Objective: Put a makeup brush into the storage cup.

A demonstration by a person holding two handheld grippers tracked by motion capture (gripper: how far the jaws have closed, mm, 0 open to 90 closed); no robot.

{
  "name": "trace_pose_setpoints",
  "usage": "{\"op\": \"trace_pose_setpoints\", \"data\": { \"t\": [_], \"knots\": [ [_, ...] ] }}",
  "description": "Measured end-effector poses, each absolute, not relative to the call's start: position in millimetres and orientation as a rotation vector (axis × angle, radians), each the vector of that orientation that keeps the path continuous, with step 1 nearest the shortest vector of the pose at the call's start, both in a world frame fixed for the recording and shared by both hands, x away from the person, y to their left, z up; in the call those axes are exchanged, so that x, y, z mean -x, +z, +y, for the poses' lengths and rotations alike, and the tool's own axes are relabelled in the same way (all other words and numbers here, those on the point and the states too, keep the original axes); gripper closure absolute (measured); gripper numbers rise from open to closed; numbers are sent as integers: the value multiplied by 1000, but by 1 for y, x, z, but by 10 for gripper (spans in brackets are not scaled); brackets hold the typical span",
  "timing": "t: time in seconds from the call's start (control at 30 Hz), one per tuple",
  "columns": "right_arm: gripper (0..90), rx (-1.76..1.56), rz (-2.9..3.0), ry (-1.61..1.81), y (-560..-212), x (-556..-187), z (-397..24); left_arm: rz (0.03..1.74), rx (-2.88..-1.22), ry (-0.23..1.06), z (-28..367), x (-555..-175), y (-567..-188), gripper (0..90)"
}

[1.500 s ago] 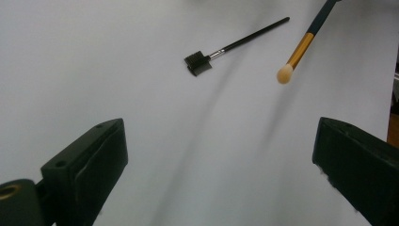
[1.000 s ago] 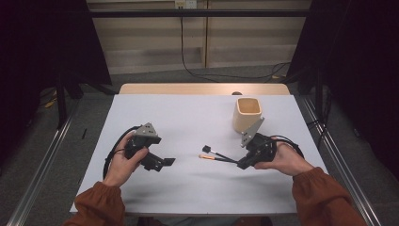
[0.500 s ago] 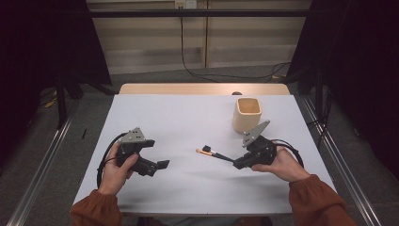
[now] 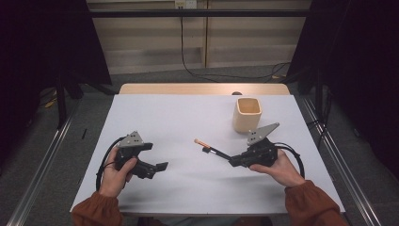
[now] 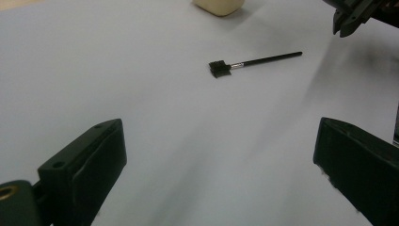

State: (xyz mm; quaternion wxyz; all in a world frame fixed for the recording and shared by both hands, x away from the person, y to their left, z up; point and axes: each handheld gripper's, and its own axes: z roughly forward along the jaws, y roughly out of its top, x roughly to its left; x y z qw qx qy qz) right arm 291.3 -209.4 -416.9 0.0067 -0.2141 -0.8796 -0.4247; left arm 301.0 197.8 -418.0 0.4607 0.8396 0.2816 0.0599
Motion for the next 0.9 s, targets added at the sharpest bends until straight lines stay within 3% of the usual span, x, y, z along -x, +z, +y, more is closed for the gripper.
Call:
{"op": "trace_pose_setpoints", "data": {
  "t": [0.9],
  "knots": [
    [856,674,-2578,-1742,-423,-280,-214,693,-2049,165,201,-298,-420,32]
  ]
}}
